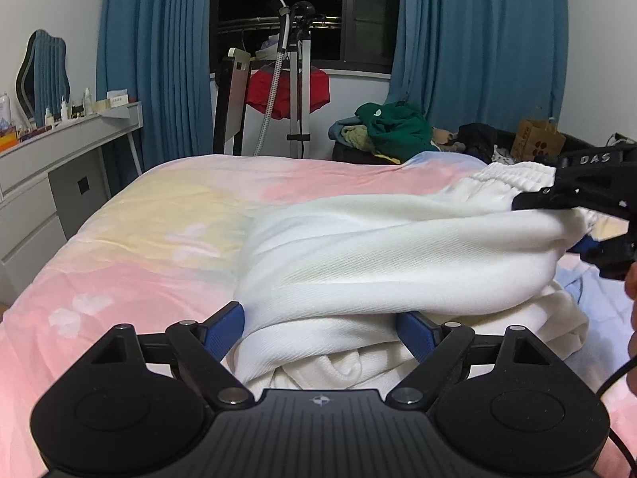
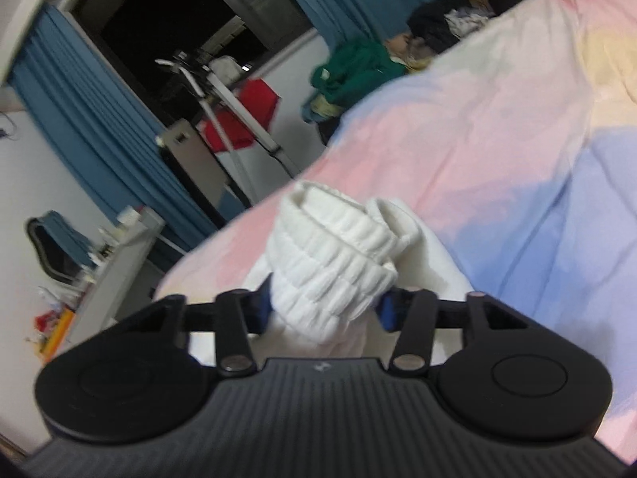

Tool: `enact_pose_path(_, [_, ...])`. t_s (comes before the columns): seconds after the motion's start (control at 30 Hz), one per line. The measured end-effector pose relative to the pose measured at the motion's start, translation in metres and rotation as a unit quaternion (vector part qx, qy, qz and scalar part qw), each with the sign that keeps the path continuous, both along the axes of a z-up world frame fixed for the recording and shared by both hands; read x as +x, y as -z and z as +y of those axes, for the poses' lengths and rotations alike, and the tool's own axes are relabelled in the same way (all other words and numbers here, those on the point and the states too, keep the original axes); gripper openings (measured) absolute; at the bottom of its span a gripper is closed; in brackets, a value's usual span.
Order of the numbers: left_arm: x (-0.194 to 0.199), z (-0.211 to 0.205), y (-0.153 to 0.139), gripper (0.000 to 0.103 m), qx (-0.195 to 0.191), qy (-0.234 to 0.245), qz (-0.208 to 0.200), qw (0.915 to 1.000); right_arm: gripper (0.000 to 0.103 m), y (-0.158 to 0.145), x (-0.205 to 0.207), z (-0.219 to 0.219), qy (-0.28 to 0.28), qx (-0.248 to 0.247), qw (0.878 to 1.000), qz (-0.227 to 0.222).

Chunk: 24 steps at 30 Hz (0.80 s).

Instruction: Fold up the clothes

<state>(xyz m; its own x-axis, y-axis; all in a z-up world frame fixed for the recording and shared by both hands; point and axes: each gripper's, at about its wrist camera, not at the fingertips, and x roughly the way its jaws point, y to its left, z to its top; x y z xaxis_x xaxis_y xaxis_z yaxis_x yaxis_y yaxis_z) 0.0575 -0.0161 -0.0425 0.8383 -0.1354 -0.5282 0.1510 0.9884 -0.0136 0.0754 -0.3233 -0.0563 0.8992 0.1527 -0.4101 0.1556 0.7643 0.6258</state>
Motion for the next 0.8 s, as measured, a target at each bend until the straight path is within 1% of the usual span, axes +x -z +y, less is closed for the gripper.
enact_pose_path(0.07, [0.0, 0.0, -0.001, 0.085, -0.001, 0.002, -0.002, 1.0, 0.04, -0.008, -0.003, -0.001, -0.007, -0.001, 1.0, -0.026])
enact_pose_path(0.17, [-0.002, -0.002, -0.002, 0.085, -0.003, 0.01, -0.005, 0.9999, 0.038, -0.024, -0.01, -0.003, 0.0, -0.012, 0.998, -0.069])
enact_pose_path(0.27, [-0.006, -0.005, 0.002, 0.085, 0.003, 0.014, 0.002, 0.9999, 0.037, -0.029, -0.022, -0.016, 0.037, -0.018, 0.995, -0.091])
enact_pose_path(0.3, [-0.006, -0.005, 0.005, 0.085, 0.005, 0.018, 0.012, 0.9998, 0.037, -0.027, -0.025, -0.021, 0.056, -0.023, 0.995, -0.085])
enact_pose_path(0.33, [-0.005, -0.006, 0.009, 0.083, 0.005, 0.017, 0.024, 0.9995, 0.037, -0.022, -0.025, -0.027, 0.075, -0.03, 0.995, -0.067])
enact_pose_path(0.4, [-0.002, -0.005, 0.016, 0.081, 0.001, 0.015, 0.048, 0.9987, 0.038, -0.005, -0.019, -0.036, 0.103, -0.035, 0.994, -0.01])
enact_pose_path(0.47, [0.0, -0.002, 0.02, 0.081, -0.013, 0.011, 0.063, 0.9979, 0.04, 0.016, -0.011, -0.042, 0.111, -0.022, 0.992, 0.054])
enact_pose_path(0.5, [0.001, 0.0, 0.021, 0.081, -0.018, 0.012, 0.067, 0.9975, 0.042, 0.022, -0.009, -0.044, 0.115, -0.019, 0.991, 0.068])
enact_pose_path(0.53, [0.0, 0.001, 0.02, 0.081, -0.024, 0.014, 0.069, 0.9973, 0.043, 0.025, -0.008, -0.045, 0.118, -0.016, 0.99, 0.077])
enact_pose_path(0.67, [-0.008, 0.008, 0.016, 0.08, -0.032, 0.019, 0.064, 0.9973, 0.05, 0.023, -0.01, -0.046, 0.121, -0.003, 0.99, 0.069])
enact_pose_path(0.8, [-0.018, 0.008, 0.006, 0.082, -0.024, 0.032, 0.039, 0.9985, 0.063, 0.027, -0.014, -0.052, 0.126, 0.05, 0.988, 0.076])
